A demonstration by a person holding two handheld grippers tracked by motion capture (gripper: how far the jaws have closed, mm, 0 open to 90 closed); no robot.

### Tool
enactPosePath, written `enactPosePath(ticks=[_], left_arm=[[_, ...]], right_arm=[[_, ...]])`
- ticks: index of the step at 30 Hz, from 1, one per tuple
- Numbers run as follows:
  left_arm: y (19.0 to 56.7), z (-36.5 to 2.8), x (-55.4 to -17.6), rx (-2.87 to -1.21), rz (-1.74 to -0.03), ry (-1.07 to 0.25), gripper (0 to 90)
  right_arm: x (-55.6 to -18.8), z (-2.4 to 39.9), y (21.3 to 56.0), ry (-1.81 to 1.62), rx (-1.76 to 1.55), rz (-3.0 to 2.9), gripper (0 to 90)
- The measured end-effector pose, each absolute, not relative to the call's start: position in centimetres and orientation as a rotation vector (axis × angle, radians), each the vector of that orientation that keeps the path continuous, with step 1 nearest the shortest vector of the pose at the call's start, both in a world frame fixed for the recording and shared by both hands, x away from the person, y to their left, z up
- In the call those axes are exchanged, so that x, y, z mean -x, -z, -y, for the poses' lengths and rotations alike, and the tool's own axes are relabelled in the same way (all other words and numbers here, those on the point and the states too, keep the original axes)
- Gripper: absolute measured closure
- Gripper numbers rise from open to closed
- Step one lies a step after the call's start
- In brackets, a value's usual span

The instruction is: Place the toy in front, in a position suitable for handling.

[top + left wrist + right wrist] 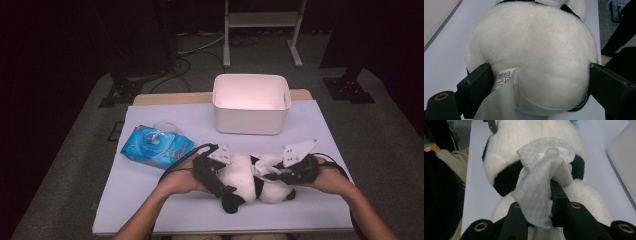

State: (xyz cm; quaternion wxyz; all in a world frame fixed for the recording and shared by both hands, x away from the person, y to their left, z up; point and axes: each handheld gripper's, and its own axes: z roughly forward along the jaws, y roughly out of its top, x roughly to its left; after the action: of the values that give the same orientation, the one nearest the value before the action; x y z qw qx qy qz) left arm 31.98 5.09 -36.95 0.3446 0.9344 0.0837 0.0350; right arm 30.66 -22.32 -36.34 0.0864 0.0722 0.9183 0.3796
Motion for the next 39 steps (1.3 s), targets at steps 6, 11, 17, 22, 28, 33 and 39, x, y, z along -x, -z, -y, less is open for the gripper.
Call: enactPosePath(ticks=[6,11,17,22,28,33,39], left_arm=[[37.0,-3.8,-31.9,-2.433,-0.207,-0.101,10.8],[37.2,-2.7,-31.5,-2.442,-0.183,-0.114,10.8],[37.2,-2.9,-31.5,-2.464,-0.159,-0.125,10.9],[37.3,-3.1,-31.7,-2.456,-0.157,-0.123,10.9],[37.4,-3.3,-31.8,-2.446,-0.17,-0.105,10.9],[37.4,-3.4,-32.0,-2.436,-0.173,-0.089,10.9],[37.5,-3.4,-32.3,-2.447,-0.178,-0.091,10.9]], right_arm=[[-30.8,23.3,36.0,-1.082,-0.239,-2.731,77.4],[-30.7,24.4,35.9,-1.04,-0.267,-2.725,77.2],[-30.3,23.8,36.2,-1.103,-0.251,-2.716,77.3],[-29.7,22.3,36.0,-1.102,-0.193,-2.734,77.3],[-29.6,19.8,35.6,-1.106,-0.103,-2.754,77.4],[-29.8,17.8,35.3,-1.115,-0.044,-2.77,77.5],[-30.1,15.7,35.3,-1.101,0.008,-2.783,77.6]])
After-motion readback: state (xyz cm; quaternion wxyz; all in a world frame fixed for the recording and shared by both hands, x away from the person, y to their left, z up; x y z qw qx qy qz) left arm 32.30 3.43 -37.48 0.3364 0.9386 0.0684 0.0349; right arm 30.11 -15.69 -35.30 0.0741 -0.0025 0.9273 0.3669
